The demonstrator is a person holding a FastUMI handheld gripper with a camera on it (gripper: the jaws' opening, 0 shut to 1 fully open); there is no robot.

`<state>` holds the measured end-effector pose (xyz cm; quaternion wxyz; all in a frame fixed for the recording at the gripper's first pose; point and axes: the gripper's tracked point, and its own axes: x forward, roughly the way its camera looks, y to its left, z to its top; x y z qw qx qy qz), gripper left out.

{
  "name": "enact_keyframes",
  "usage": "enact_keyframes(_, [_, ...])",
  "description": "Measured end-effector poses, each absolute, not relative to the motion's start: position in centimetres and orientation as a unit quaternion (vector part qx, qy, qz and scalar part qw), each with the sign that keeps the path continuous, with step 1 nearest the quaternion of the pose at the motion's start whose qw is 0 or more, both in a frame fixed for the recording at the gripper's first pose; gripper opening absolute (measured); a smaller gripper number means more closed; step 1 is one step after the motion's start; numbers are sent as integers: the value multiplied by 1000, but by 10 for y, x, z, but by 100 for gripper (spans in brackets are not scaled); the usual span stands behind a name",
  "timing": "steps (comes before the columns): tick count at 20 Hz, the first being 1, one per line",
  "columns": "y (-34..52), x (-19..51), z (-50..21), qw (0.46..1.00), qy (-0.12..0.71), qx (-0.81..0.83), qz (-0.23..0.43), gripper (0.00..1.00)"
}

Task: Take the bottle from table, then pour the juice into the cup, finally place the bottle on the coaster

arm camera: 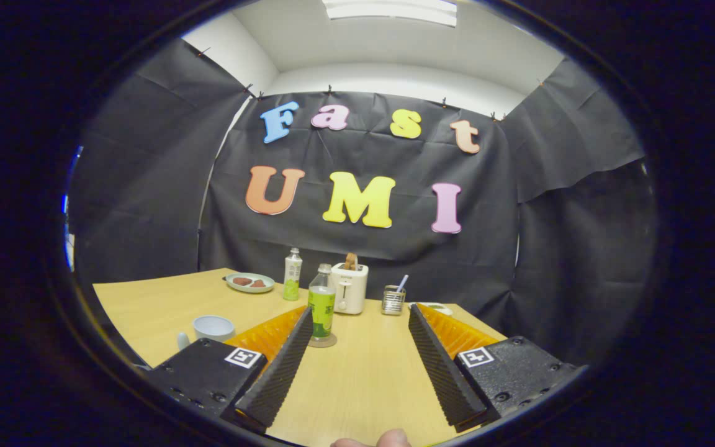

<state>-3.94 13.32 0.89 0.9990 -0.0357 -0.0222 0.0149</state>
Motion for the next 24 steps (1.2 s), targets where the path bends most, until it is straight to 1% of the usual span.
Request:
enact_keyframes(9, [123,-37,-10,1000,-10,-18,10,100])
enact_keyframes(24, [125,-25,-17,1000,-7,1,16,99])
